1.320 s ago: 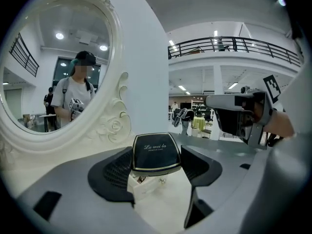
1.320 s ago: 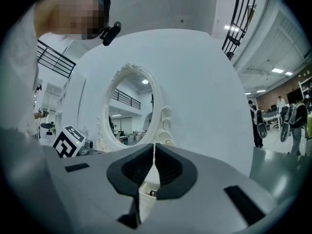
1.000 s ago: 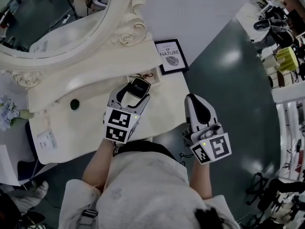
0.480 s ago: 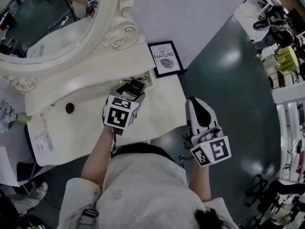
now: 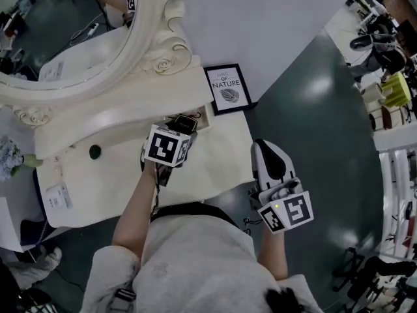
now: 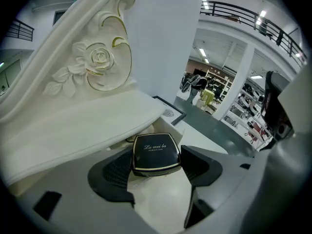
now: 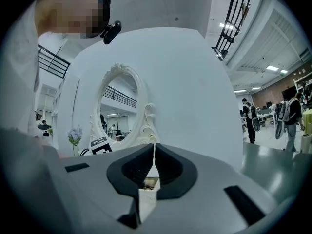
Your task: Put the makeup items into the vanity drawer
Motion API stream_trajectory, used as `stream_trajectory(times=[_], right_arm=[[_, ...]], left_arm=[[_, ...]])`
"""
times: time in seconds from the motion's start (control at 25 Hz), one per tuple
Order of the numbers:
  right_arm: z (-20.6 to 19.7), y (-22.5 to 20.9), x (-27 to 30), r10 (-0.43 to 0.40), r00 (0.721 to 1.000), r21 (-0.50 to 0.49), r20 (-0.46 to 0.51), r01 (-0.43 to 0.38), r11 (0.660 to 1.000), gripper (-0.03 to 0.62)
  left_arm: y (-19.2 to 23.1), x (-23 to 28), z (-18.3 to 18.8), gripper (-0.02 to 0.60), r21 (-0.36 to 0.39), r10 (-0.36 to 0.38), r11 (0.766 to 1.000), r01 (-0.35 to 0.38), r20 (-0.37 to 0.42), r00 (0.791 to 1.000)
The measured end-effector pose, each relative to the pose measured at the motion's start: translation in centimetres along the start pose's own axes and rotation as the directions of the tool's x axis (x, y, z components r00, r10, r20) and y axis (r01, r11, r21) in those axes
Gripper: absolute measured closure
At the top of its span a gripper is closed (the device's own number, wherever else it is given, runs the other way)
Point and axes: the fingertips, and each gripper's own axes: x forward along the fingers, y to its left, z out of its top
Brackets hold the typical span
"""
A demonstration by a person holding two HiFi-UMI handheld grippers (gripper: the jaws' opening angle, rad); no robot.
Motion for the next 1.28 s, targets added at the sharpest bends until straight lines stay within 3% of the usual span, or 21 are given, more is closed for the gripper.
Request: stream_trajectory(times=[0.64,0.88,1.28], right_arm=[[-0.6,-0.9,2.0,0.034,0.999,0.011,-0.021,-0.034,0.999,0.569],[-0.7,-0.5,2.9,0.064,0.998,0.015,-0.021,-0.064,0.998,0.569],[-0.6,0.5,4.2,0.135,0.991,0.022,-0.016,-0.135,0.991,0.569]], left_arm=[[1.6,2.2,0.7,0.256,-0.116,0.004,0.993,-0.007,-0.019,1.0],[1.4,2.1,0.6,0.256,-0.089,0.032,0.995,-0.033,-0.009,0.999],[1.3,1.0,0.9,0.256,-0.02,0.076,0.997,-0.075,0.073,0.994]])
